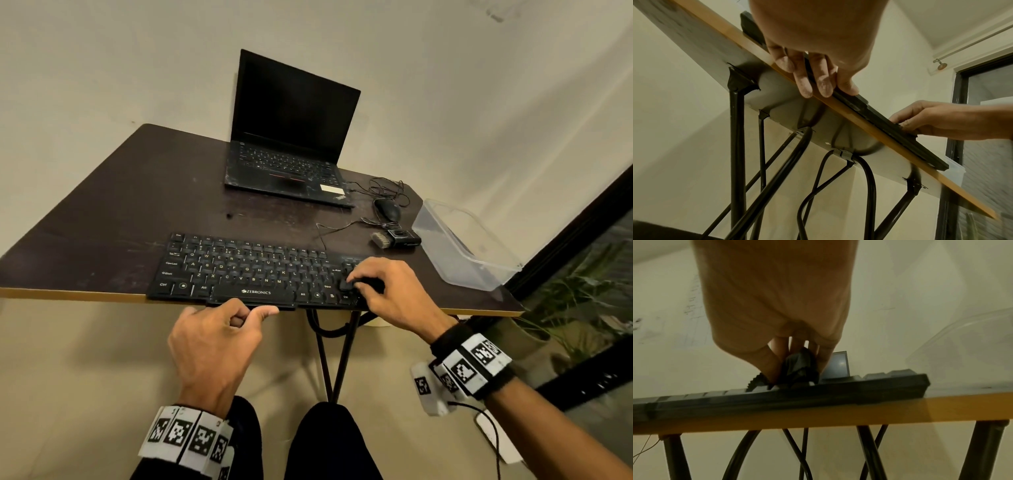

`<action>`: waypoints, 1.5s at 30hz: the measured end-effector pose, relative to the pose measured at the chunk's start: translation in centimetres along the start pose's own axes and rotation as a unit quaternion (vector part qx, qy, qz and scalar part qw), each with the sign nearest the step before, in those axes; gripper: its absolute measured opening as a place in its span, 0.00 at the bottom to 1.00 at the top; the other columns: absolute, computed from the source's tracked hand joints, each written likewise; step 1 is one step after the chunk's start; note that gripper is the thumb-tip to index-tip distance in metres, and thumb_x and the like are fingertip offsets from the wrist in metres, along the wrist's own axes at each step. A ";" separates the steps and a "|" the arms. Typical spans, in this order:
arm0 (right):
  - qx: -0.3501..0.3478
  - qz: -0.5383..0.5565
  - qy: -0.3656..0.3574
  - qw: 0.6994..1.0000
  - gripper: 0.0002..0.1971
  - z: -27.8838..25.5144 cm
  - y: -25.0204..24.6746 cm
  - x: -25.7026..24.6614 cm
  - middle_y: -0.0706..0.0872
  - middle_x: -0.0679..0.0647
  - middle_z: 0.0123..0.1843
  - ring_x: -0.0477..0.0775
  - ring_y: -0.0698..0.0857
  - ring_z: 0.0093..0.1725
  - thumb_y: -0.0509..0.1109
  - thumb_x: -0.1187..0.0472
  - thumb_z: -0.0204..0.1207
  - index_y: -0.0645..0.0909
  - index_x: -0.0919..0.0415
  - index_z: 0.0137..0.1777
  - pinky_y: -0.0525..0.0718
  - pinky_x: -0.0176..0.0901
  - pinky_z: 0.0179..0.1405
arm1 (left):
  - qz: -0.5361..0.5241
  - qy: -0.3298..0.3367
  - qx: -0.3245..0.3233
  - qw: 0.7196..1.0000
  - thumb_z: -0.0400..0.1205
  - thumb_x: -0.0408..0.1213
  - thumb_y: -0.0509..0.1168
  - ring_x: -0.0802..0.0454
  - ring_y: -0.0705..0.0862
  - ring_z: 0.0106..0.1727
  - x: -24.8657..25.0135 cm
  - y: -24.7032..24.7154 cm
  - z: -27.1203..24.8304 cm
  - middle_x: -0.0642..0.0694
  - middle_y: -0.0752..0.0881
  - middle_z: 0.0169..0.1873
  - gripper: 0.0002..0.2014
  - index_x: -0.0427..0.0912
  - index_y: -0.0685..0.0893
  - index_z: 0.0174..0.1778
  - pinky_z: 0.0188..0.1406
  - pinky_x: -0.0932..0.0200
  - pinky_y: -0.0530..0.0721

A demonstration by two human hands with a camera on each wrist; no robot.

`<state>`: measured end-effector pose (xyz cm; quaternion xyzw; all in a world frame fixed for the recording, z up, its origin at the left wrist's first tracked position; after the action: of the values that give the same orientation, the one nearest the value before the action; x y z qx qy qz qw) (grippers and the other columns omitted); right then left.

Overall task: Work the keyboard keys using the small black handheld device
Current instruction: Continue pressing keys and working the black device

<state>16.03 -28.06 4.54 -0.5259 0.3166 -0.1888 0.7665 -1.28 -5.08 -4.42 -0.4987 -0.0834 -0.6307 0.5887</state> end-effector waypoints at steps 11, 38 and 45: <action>-0.126 -0.106 -0.024 0.986 0.18 0.7 -1.4 -0.5 0.90 0.44 0.58 0.47 0.86 0.58 0.63 0.55 0.78 0.93 0.53 0.57 0.87 0.54 0.63 | -0.009 0.010 0.020 1.000 0.68 0.64 0.78 0.50 0.72 0.33 0.2 -0.4 0.1 0.57 0.83 0.19 0.23 0.48 0.85 0.22 0.39 0.47 0.82; 0.079 -0.234 0.080 0.966 0.17 -4.3 0.1 -0.7 0.91 0.40 0.49 0.52 0.81 0.51 0.62 0.47 0.87 0.92 0.48 0.51 0.73 0.54 0.56 | -0.030 0.044 0.071 0.996 0.72 0.66 0.71 0.59 0.59 0.37 1.1 -1.1 0.0 0.55 0.80 0.17 0.26 0.47 0.85 0.21 0.42 0.41 0.81; 0.100 -0.108 0.146 0.978 0.08 -5.0 0.7 -0.4 0.85 0.45 0.38 0.50 0.79 0.44 0.72 0.62 0.86 0.87 0.53 0.44 0.72 0.45 0.39 | -0.036 0.041 0.081 0.995 0.72 0.65 0.71 0.59 0.59 0.37 1.2 -1.0 -0.1 0.55 0.79 0.17 0.25 0.47 0.84 0.20 0.40 0.44 0.81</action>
<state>12.32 -31.01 2.81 -0.4447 0.3461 -0.3757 0.7358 -1.99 -5.66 -3.12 -0.4198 -0.1276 -0.6625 0.6071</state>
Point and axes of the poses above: each hand's wrist, its own z-axis towards the middle knuckle, its own y-axis out of the palm, x = y × z, the point moved 5 cm from there along z, towards the middle knuckle
